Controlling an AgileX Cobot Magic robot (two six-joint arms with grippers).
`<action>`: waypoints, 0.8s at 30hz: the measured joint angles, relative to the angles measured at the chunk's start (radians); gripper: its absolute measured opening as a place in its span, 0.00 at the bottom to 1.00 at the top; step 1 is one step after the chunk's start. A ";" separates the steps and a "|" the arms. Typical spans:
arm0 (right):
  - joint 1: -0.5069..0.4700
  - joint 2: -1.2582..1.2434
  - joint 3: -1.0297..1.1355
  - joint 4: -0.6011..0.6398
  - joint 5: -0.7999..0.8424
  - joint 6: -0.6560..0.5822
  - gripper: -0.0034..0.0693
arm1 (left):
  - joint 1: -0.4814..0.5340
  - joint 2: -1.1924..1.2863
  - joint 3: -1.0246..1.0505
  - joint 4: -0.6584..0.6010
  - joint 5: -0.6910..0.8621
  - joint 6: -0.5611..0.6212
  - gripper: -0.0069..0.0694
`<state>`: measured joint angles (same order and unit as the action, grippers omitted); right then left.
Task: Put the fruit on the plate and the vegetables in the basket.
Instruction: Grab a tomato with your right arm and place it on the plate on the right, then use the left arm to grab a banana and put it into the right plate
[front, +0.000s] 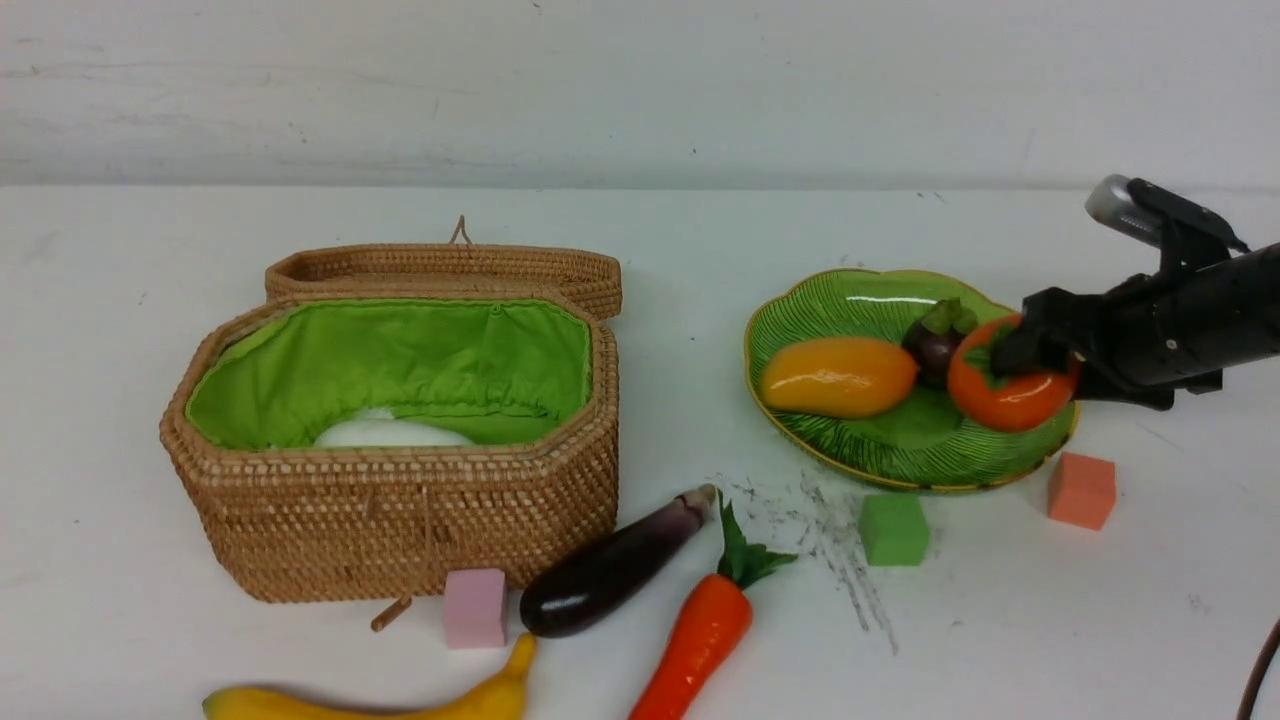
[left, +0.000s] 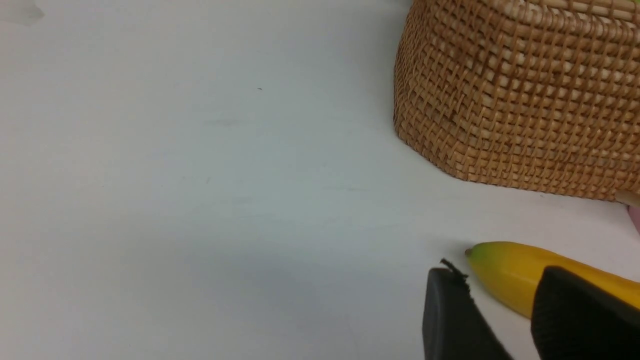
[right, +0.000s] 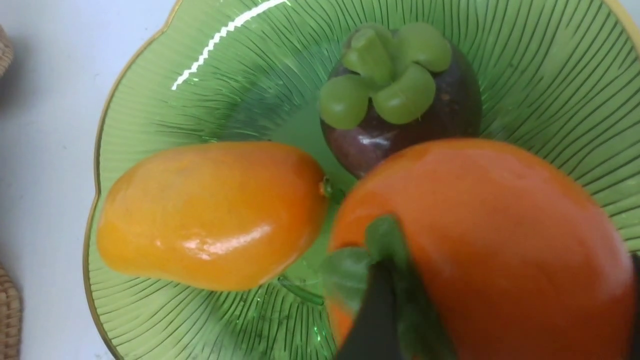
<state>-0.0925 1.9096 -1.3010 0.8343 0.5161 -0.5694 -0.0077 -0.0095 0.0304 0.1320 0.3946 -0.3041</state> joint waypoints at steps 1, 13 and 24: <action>0.000 0.000 0.000 0.000 0.000 0.000 0.92 | 0.000 0.000 0.000 0.000 0.000 0.000 0.40; 0.017 -0.104 -0.001 -0.018 0.052 0.001 0.91 | 0.000 0.000 0.000 0.000 0.000 0.000 0.40; 0.445 -0.266 -0.001 -0.179 0.257 0.338 0.85 | 0.000 0.000 0.000 0.000 0.000 0.000 0.40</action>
<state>0.3521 1.6436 -1.3021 0.6553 0.7734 -0.2315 -0.0077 -0.0095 0.0304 0.1320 0.3946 -0.3041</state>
